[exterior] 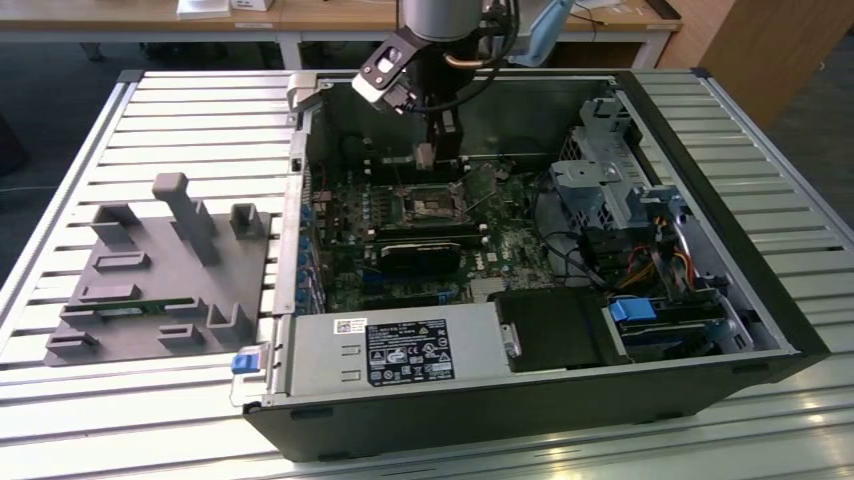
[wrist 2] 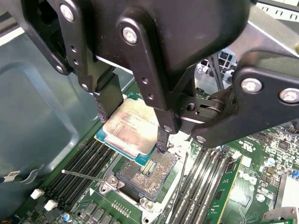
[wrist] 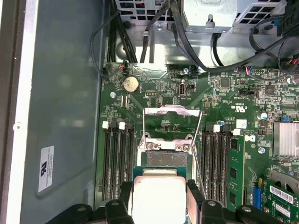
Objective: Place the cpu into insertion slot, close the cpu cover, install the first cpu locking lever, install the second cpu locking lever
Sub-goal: 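Place the cpu into insertion slot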
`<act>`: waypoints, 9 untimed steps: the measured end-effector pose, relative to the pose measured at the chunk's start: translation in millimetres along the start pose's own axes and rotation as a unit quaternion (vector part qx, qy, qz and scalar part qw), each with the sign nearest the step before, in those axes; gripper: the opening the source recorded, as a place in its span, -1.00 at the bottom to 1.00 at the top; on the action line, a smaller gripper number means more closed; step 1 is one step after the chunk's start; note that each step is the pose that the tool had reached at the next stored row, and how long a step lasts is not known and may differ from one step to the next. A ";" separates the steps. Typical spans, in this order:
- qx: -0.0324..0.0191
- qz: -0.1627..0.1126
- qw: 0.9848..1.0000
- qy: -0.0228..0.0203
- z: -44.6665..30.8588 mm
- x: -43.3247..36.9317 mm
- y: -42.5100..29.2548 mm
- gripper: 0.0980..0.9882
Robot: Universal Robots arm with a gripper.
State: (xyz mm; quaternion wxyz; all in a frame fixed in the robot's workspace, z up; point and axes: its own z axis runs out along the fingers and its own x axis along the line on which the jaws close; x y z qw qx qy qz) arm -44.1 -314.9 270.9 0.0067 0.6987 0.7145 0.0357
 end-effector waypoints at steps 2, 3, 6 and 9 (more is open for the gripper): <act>0.000 0.000 1.000 0.000 1.4 -0.7 -0.1 0.00; 0.000 0.000 1.000 0.000 2.0 -1.0 -0.2 0.00; 0.000 0.000 1.000 0.000 3.5 -2.2 -0.3 0.00; 0.000 0.000 1.000 0.000 4.9 -3.5 -0.4 0.00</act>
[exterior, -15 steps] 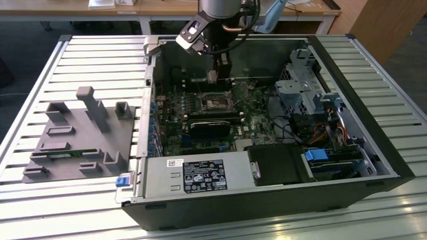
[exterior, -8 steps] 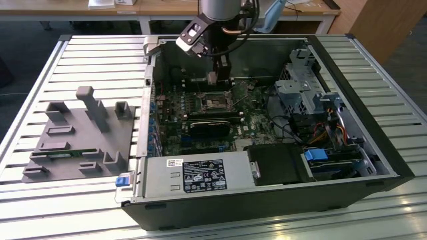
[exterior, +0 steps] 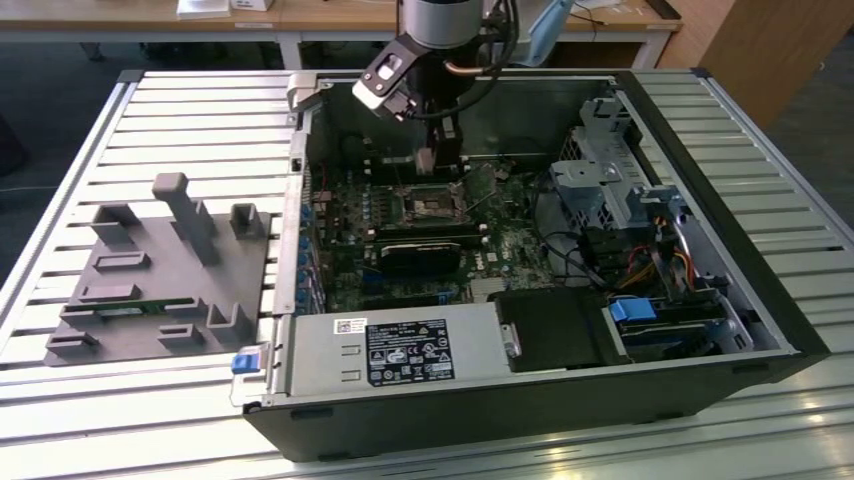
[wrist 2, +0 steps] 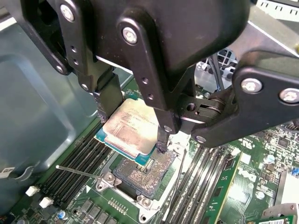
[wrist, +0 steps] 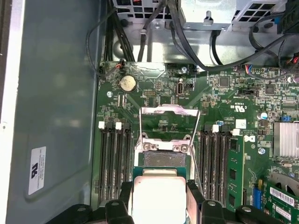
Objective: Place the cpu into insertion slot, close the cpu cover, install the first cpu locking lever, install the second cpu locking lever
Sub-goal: 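Place the cpu into insertion slot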
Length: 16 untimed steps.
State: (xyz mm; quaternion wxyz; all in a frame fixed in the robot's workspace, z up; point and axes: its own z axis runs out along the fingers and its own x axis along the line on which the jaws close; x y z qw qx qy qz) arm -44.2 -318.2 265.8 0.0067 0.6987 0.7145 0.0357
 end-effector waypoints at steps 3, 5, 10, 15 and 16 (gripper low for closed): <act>0.000 0.000 1.000 0.000 1.7 -0.5 -0.1 0.00; 0.000 0.000 1.000 0.000 2.5 -0.6 -0.1 0.00; 0.000 0.000 1.000 0.000 6.3 -3.2 -0.4 0.00; 0.000 0.000 1.000 0.000 12.7 -3.6 -0.8 0.00; 0.000 0.000 1.000 0.000 13.7 -3.7 -0.9 0.00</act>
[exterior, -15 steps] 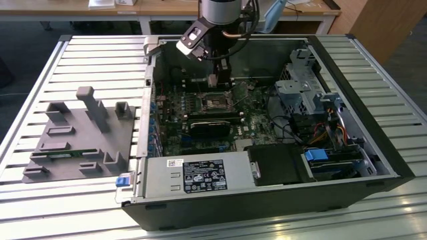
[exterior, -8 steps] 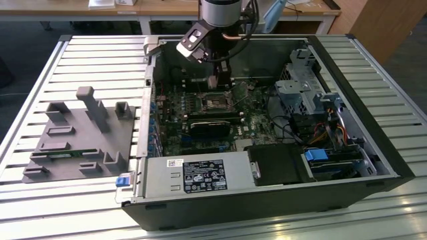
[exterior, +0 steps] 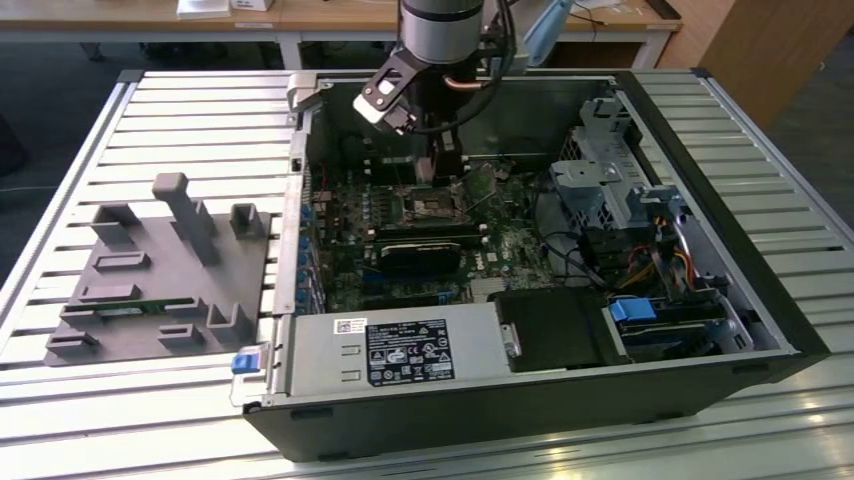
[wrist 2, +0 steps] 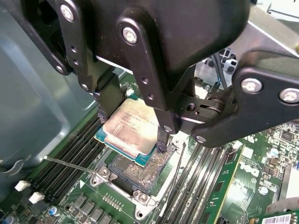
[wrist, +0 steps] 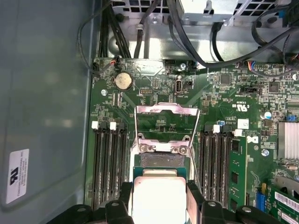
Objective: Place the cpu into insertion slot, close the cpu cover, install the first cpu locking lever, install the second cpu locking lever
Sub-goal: 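Place the cpu into insertion slot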
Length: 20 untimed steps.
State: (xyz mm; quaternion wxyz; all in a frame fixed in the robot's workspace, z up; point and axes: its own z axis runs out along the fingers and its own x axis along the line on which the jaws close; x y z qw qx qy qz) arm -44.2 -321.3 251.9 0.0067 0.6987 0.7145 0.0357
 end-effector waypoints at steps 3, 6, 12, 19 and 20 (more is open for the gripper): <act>0.000 0.000 1.000 0.000 0.4 0.0 0.0 0.00; 0.000 0.000 1.000 0.000 4.7 -0.2 -0.5 0.00; 0.000 0.000 1.000 0.000 9.0 -0.4 -0.8 0.00; 0.000 0.000 1.000 0.000 10.0 -0.4 -0.8 0.00; 0.000 0.000 1.000 0.000 10.2 -0.4 -0.9 0.00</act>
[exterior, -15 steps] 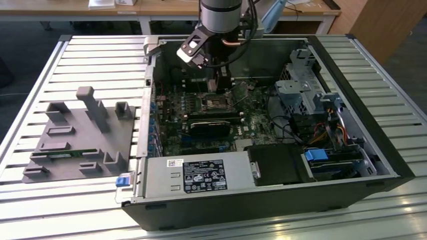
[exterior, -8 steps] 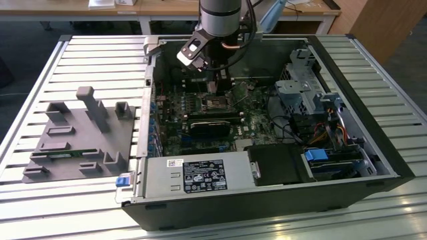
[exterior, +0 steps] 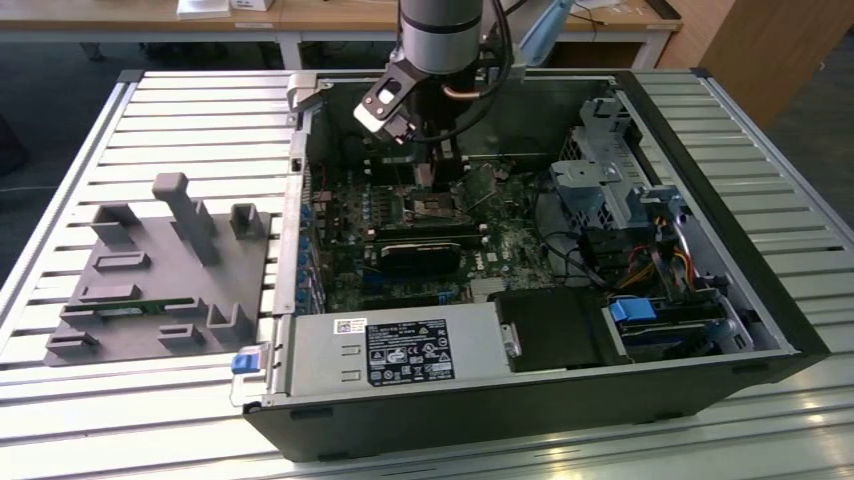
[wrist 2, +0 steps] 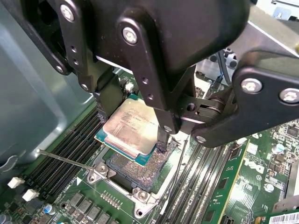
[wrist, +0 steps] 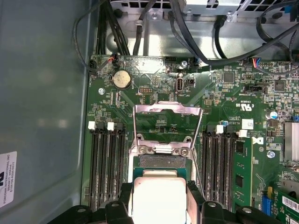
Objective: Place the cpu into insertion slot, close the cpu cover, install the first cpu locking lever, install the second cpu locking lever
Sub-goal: 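Place the cpu into insertion slot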
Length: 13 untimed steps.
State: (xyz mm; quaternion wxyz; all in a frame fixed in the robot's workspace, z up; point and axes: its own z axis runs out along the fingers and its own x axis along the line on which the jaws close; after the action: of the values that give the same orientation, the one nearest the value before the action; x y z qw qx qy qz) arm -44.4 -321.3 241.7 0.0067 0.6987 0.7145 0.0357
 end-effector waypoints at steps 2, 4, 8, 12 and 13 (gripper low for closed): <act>0.000 0.000 1.000 0.000 0.5 0.0 0.0 0.00; 0.000 0.000 1.000 0.000 1.0 0.0 -0.1 0.00; 0.000 0.000 1.000 0.000 1.8 -0.1 -0.1 0.00; 0.000 0.000 1.000 0.000 2.8 -0.1 -0.2 0.00; 0.000 0.000 1.000 0.000 3.2 -0.1 -0.2 0.00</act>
State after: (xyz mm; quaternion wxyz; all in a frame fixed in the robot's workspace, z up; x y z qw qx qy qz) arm -44.4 -321.3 238.5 0.0067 0.6987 0.7145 0.0357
